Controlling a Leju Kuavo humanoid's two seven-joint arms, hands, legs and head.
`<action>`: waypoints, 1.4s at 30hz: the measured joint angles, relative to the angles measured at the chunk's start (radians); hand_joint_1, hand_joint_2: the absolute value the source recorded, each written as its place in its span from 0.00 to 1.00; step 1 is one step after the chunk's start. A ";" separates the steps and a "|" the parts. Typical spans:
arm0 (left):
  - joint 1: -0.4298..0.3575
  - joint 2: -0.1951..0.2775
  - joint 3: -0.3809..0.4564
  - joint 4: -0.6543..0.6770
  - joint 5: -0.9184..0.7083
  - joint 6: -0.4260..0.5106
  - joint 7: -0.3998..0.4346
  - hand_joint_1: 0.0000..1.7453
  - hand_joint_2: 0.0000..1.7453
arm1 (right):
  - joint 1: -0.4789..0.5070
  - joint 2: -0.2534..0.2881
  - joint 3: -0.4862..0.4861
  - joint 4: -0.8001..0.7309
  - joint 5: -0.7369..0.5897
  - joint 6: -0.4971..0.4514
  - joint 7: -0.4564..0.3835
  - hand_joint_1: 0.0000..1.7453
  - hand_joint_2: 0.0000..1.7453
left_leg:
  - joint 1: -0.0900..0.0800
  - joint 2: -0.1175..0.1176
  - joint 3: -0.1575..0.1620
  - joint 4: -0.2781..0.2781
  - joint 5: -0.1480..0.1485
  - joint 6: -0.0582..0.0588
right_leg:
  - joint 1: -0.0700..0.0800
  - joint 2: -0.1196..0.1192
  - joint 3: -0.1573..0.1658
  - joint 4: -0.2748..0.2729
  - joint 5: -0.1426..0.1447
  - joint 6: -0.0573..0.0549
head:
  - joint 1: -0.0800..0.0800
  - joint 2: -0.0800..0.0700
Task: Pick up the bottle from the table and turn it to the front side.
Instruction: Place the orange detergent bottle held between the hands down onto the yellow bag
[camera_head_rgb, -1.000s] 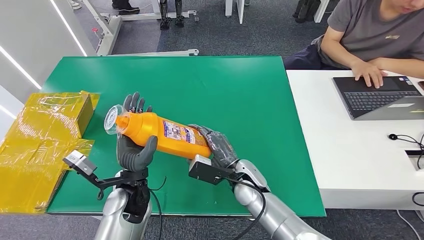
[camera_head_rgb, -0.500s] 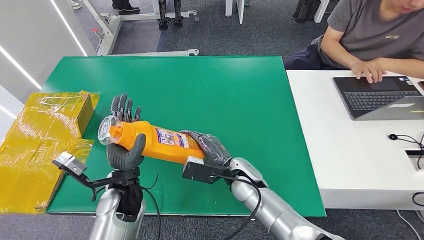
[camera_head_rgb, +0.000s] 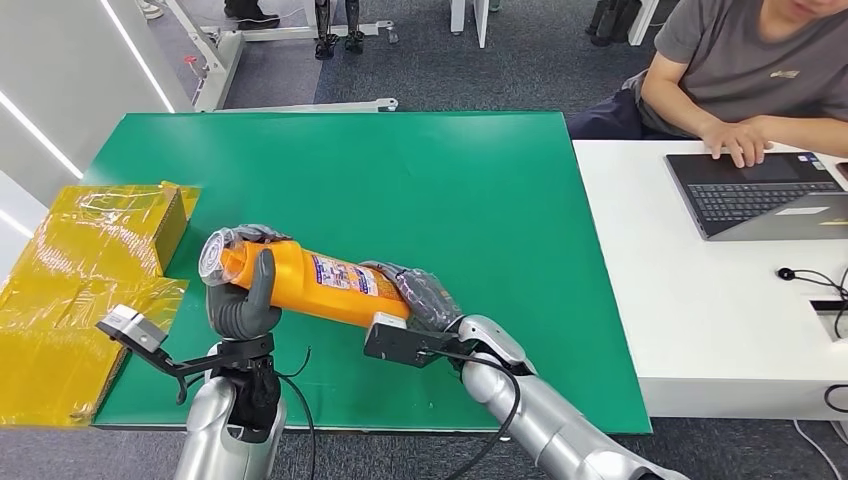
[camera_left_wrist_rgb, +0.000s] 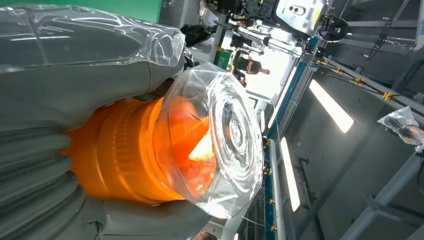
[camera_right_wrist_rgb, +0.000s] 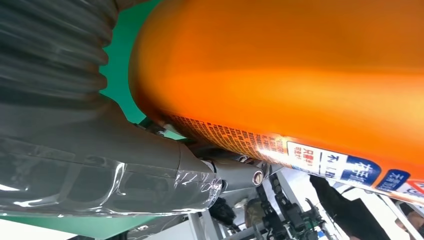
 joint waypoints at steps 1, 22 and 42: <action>0.000 0.000 0.000 0.000 0.001 -0.001 0.000 1.00 1.00 | 0.000 0.000 0.000 0.000 0.002 -0.003 0.000 0.95 1.00 | 0.000 0.000 0.000 0.000 0.000 0.000 | 0.000 0.000 0.000 0.000 0.000 0.000 | 0.000 0.000; 0.000 0.000 0.005 -0.028 0.002 0.045 -0.006 1.00 1.00 | 0.085 0.033 -0.077 -0.089 -0.190 -0.216 -0.122 0.00 1.00 | 0.000 0.000 0.000 0.000 0.000 0.000 | 0.000 0.000 0.000 0.000 0.000 0.000 | 0.000 0.000; -0.002 0.214 0.004 -0.071 -0.411 0.448 0.005 1.00 1.00 | 0.295 0.044 -0.141 -0.442 -0.297 -0.370 -0.233 0.00 1.00 | 0.000 0.001 0.001 -0.001 0.000 0.000 | 0.000 0.001 0.000 0.000 -0.001 -0.001 | 0.000 0.000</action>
